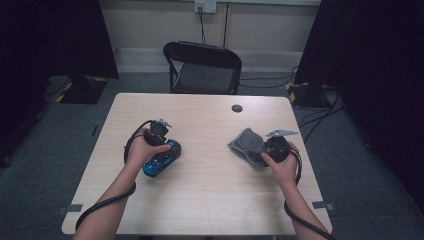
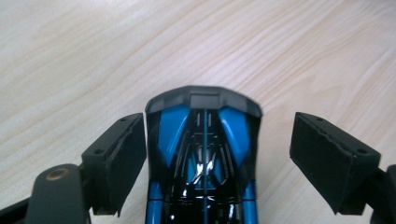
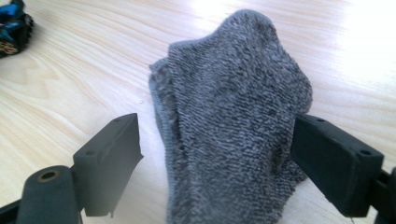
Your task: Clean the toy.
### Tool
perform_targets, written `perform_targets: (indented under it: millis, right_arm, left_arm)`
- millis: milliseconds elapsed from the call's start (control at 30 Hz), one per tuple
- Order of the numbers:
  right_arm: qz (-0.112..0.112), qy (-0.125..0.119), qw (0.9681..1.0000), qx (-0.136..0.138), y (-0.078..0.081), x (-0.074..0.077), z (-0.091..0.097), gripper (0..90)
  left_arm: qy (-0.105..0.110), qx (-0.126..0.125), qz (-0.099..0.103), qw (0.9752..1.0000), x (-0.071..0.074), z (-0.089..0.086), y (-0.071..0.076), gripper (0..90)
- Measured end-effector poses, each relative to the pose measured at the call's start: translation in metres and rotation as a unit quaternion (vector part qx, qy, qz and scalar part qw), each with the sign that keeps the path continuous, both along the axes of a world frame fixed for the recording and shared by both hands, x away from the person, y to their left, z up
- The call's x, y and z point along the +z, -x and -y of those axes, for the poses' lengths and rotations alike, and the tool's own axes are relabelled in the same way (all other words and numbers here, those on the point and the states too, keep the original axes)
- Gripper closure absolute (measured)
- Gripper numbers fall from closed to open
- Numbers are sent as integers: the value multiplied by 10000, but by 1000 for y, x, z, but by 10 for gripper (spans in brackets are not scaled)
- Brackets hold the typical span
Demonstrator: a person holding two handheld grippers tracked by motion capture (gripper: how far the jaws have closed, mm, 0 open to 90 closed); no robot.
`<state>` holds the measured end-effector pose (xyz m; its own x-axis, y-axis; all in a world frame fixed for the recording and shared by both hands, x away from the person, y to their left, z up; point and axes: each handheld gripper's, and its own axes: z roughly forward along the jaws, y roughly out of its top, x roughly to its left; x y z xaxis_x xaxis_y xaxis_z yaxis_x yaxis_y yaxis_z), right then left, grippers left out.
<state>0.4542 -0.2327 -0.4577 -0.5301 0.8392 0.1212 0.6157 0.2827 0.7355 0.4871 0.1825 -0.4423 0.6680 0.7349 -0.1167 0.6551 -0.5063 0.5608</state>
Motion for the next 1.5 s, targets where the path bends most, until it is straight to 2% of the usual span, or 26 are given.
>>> perform_targets:
  millis: [400, 667, 867, 1100, 1167, 1233, 1500]
  right_arm:
    - [7, 54, 9997, 235, 10, 14, -8, 152]
    - [89, 91, 9990, 427, 14, 22, -16, 153]
    - [127, 63, 9983, 562, 17, 24, -23, 154]
    - [111, 49, 9975, 696, 20, 24, -30, 160]
    - [125, 46, 9970, 762, 20, 24, -33, 160]
    - [108, 48, 9963, 849, 22, 25, -35, 160]
    - [75, 70, 9938, 1103, 28, 23, -47, 164]
  left_arm:
    - [201, -208, 108, 9995, 13, 8, 14, 179]
    - [287, -333, 80, 9990, 16, 13, 24, 174]
    - [500, -436, -15, 9978, 17, 17, 31, 174]
    - [489, -525, 22, 9974, 18, 20, 39, 176]
    - [431, -511, -23, 9978, 18, 21, 41, 175]
    - [407, -602, -71, 9973, 18, 22, 43, 175]
    - [478, -753, -96, 9960, 12, 31, 52, 173]
